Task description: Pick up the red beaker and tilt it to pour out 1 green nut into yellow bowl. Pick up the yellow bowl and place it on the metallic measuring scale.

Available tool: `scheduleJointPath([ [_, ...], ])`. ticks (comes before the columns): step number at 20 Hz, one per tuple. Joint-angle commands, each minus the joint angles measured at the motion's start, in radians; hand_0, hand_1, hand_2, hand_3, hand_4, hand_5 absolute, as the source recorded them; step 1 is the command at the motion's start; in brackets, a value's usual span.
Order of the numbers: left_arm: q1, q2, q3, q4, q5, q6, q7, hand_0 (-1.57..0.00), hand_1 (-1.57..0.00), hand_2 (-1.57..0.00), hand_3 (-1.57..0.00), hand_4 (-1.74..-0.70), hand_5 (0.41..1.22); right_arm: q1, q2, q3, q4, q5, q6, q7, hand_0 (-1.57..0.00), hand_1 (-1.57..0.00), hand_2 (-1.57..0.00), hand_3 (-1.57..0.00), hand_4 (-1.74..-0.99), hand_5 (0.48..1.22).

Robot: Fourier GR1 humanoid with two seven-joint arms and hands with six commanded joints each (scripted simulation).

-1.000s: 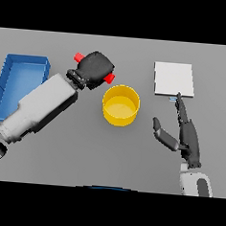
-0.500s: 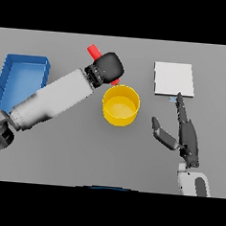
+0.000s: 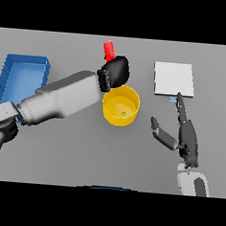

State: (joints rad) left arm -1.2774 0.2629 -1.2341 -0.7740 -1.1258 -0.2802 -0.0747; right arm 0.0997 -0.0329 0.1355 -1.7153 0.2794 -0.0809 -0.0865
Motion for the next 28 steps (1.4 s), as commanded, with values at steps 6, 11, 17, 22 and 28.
scheduleJointPath([
  [6, -0.061, -0.033, -0.102, 0.025, -0.040, 0.006, -0.002, -1.57, -1.57, -1.57, -1.57, -1.72, 1.221, 0.015, -0.008, 0.003, 0.005, 0.017, -0.005, -0.011, 0.00, 0.00, 0.00, 0.00, -1.155, 0.637],
  [11, -0.157, -0.034, -0.143, 0.056, -0.032, 0.004, -0.057, -1.57, -1.57, -1.57, -1.57, -1.72, 1.221, 0.017, 0.002, -0.002, -0.005, -0.007, 0.000, -0.019, 0.00, 0.00, 0.00, 0.00, -1.153, 0.636],
  [17, -0.337, 0.035, -0.083, 0.193, 0.028, 0.099, -0.059, -1.57, -1.57, -1.57, -1.18, -1.73, 1.221, 0.016, 0.004, 0.013, 0.004, 0.013, -0.002, -0.049, 0.00, 0.00, 0.00, 0.00, -1.160, 0.660],
  [22, -0.434, 0.099, 0.162, 0.409, 0.275, 0.125, 0.010, -1.57, -1.57, -1.57, -1.44, -1.73, 1.221, -0.009, 0.002, 0.008, 0.017, 0.007, 0.000, -0.037, 0.00, 0.00, 0.00, 0.00, -1.152, 0.652],
  [28, -0.382, 0.249, 0.498, 0.595, 0.687, 0.202, 0.105, -1.57, -1.57, -1.57, -1.43, -1.74, 1.221, -0.026, 0.015, 0.012, 0.025, -0.006, 0.001, -0.051, 0.00, 0.00, 0.00, 0.00, -1.110, 0.623],
])
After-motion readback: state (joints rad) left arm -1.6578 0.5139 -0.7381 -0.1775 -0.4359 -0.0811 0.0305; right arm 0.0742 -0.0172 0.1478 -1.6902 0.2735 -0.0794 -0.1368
